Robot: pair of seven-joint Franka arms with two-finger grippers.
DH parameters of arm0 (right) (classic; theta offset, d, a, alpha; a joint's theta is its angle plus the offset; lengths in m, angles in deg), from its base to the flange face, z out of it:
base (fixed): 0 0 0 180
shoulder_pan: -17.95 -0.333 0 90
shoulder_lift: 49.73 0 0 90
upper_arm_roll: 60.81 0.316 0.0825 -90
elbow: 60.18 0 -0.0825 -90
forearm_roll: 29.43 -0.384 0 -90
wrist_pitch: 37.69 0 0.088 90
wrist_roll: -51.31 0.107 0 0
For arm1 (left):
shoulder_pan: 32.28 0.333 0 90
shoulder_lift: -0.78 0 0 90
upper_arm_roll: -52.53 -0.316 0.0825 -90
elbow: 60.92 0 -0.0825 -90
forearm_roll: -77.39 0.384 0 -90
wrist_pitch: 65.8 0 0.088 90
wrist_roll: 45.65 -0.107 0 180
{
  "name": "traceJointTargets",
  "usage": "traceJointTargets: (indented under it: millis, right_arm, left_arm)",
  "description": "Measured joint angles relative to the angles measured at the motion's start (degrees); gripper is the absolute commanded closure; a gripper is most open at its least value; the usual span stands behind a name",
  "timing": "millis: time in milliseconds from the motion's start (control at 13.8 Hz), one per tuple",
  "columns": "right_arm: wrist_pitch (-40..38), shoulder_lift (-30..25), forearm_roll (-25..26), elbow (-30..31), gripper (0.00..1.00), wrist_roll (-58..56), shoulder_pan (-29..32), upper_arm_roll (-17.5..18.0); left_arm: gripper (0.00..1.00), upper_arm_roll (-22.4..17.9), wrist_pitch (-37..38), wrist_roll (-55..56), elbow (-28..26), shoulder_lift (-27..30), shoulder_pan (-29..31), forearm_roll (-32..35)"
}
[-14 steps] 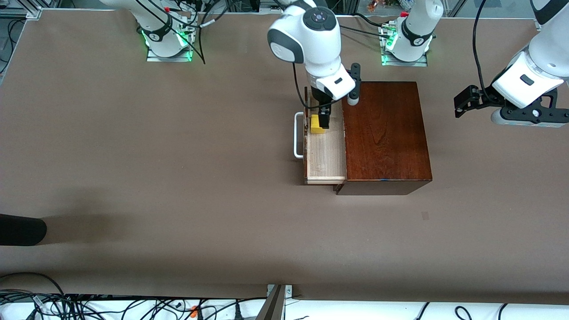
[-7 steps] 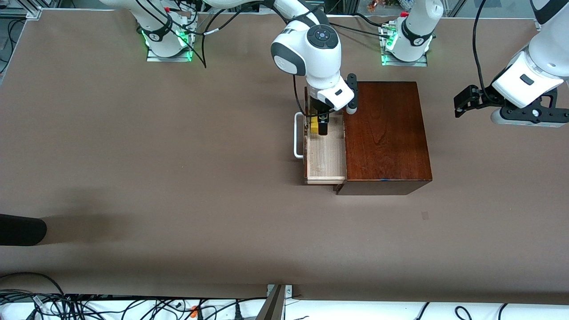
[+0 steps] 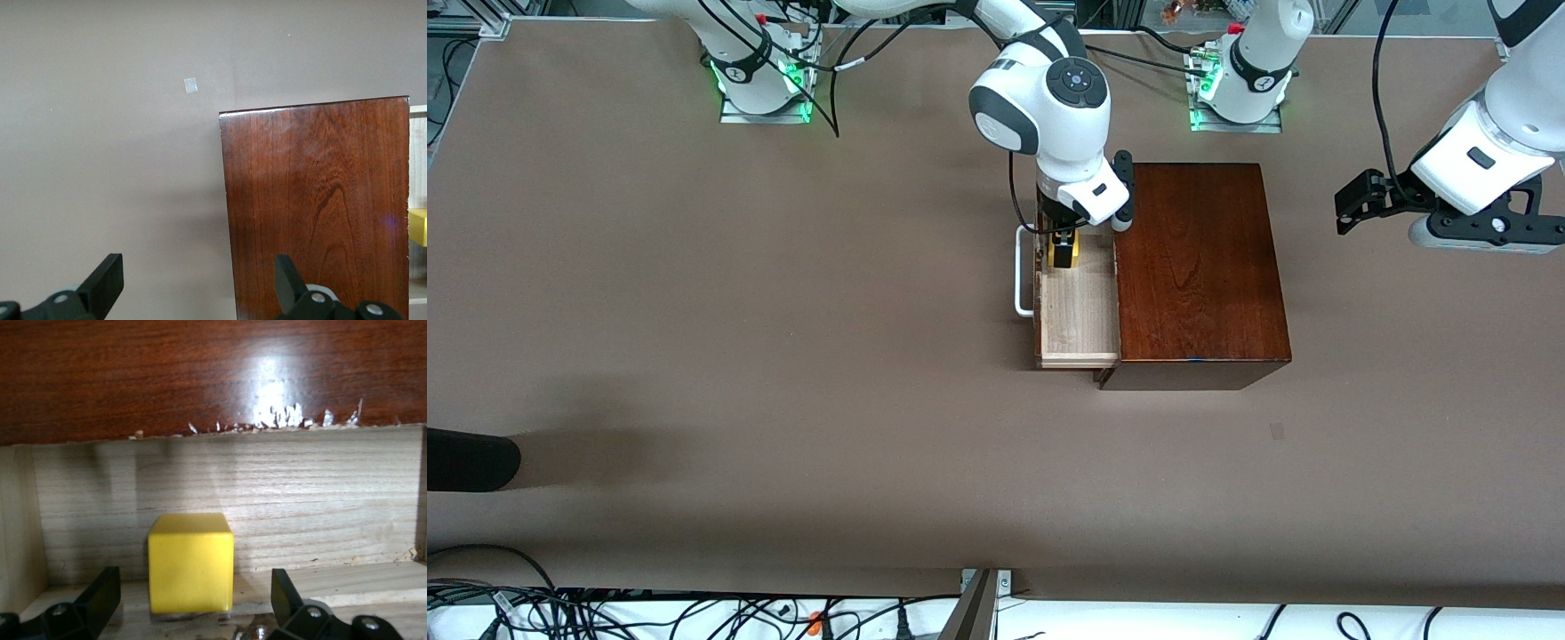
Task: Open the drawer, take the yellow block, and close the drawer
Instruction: 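Lower the right gripper and grasp the yellow cube, then lift the yellow cube out with the right gripper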
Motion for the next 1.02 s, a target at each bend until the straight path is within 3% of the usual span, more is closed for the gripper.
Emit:
traceJointTargets:
  millis: [290,363,436,581,653,726,1017]
  right_arm:
    - [0.5,0.9,0.0,0.1,0.03,-0.1,0.0,0.0]
    - [0.8,1.3,0.0,0.1,0.13,-0.1,0.0,0.0]
    - [1.0,1.5,0.0,0.1,0.33,-0.1,0.0,0.0]
    - [1.2,1.6,0.0,0.0,0.8,-0.1,0.0,0.0]
    - [1.2,1.6,0.0,-0.1,0.94,-0.1,0.0,0.0]
    - [1.2,1.5,0.0,-0.2,1.0,-0.1,0.1,0.0]
    - [0.9,1.1,-0.1,-1.2,1.0,-0.1,0.3,-0.3]
  left_arm:
    - [0.0,0.0,0.0,0.0,0.0,0.0,0.0,0.0]
    - [0.0,0.0,0.0,0.0,0.0,0.0,0.0,0.0]
    - [0.0,0.0,0.0,0.0,0.0,0.0,0.0,0.0]
    - [0.0,0.0,0.0,0.0,0.0,0.0,0.0,0.0]
    - [0.0,0.0,0.0,0.0,0.0,0.0,0.0,0.0]
    - [0.0,0.0,0.0,0.0,0.0,0.0,0.0,0.0]
    - [0.0,0.0,0.0,0.0,0.0,0.0,0.0,0.0]
